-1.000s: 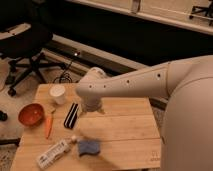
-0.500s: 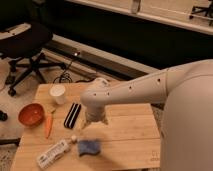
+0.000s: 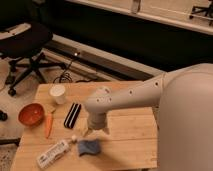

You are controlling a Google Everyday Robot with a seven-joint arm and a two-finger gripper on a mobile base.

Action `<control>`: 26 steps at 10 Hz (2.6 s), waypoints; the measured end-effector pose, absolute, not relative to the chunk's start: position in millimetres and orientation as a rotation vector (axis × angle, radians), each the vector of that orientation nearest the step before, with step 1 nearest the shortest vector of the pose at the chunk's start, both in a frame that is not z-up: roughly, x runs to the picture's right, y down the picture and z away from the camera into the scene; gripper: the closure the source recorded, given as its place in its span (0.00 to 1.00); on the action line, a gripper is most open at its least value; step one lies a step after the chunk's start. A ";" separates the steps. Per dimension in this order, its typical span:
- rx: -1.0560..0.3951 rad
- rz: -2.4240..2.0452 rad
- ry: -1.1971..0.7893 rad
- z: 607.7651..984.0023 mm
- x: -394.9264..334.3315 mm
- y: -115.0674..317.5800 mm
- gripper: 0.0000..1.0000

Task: Wipe the white sponge on the table

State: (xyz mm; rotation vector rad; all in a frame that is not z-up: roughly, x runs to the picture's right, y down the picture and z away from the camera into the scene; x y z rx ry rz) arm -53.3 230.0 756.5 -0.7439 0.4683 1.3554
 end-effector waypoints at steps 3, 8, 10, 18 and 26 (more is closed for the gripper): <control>-0.772 1.396 0.496 767.3 -41.1 241.7 0.20; -0.803 1.367 0.531 771.4 -34.0 257.5 0.20; -0.814 1.347 0.548 768.7 -34.3 264.5 0.20; -0.811 1.338 0.580 773.2 -36.5 265.1 0.46; -0.820 1.345 0.592 774.0 -36.4 269.6 0.78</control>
